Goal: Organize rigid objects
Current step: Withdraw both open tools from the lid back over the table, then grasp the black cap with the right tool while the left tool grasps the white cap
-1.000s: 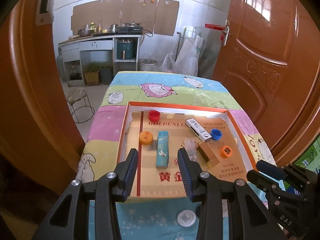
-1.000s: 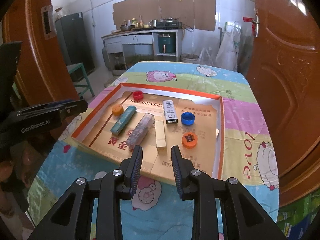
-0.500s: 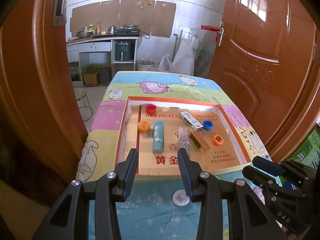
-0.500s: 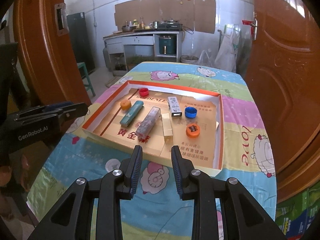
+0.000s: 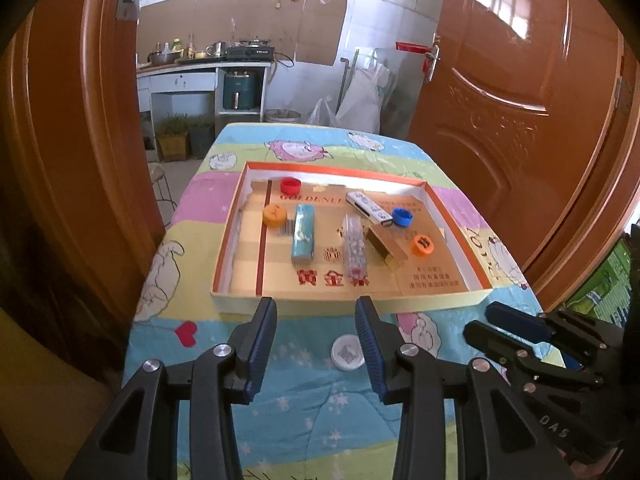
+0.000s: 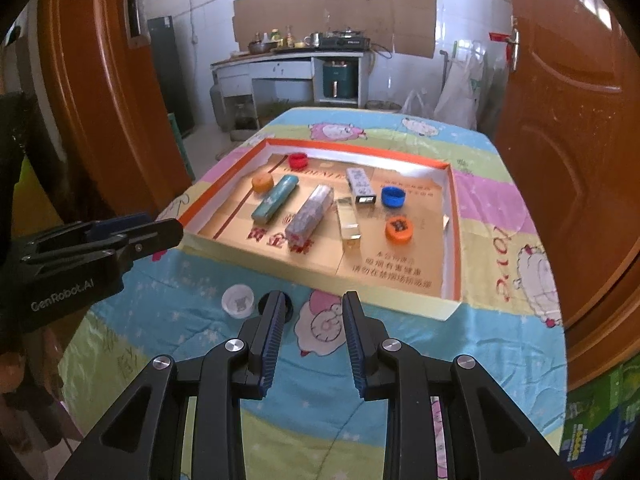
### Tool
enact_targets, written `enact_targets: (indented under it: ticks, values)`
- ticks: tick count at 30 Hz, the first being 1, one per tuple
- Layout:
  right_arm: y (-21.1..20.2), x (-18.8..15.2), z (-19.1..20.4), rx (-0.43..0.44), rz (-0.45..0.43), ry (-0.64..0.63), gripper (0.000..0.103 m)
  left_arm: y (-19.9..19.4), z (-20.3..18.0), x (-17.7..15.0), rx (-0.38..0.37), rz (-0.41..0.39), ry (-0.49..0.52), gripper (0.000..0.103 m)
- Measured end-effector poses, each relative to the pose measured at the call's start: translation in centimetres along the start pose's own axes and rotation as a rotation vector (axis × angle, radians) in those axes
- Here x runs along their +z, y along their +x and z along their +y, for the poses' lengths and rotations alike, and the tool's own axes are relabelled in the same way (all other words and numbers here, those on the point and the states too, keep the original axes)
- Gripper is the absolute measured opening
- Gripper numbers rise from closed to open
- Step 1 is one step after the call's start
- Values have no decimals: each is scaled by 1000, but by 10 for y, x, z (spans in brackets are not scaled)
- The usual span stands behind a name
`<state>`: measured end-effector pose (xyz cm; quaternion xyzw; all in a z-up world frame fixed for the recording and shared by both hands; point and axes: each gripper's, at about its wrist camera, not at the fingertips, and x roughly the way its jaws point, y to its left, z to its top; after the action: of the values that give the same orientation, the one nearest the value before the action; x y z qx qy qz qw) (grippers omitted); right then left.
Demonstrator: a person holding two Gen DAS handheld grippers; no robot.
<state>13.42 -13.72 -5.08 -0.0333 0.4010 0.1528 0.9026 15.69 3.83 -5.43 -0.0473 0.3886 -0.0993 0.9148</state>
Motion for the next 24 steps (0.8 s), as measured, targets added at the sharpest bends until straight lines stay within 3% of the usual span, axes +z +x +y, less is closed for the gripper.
enact_targets:
  ticks: [2, 3, 5, 14, 22, 23, 24]
  values:
    - [7, -5, 3, 10, 12, -8, 33, 3, 1, -6, -2, 10, -5, 41]
    - [13, -10, 6, 13, 25, -15, 45, 5, 2, -9, -4, 17, -10, 41]
    - [24, -16, 10, 18, 47, -28, 54, 8, 5, -13, -7, 30, -19, 41]
    - [65, -25, 21, 12, 102, -79, 54, 17, 19, -25, -4, 61, -44, 41]
    - [80, -18, 32, -4, 99, -126, 53, 23, 26, -28, -5, 78, -48, 41]
    - [82, -17, 33, -5, 100, -129, 50, 24, 26, -29, -5, 81, -47, 41]
    - [85, -17, 33, -4, 103, -131, 37, 25, 27, -29, -5, 84, -46, 41]
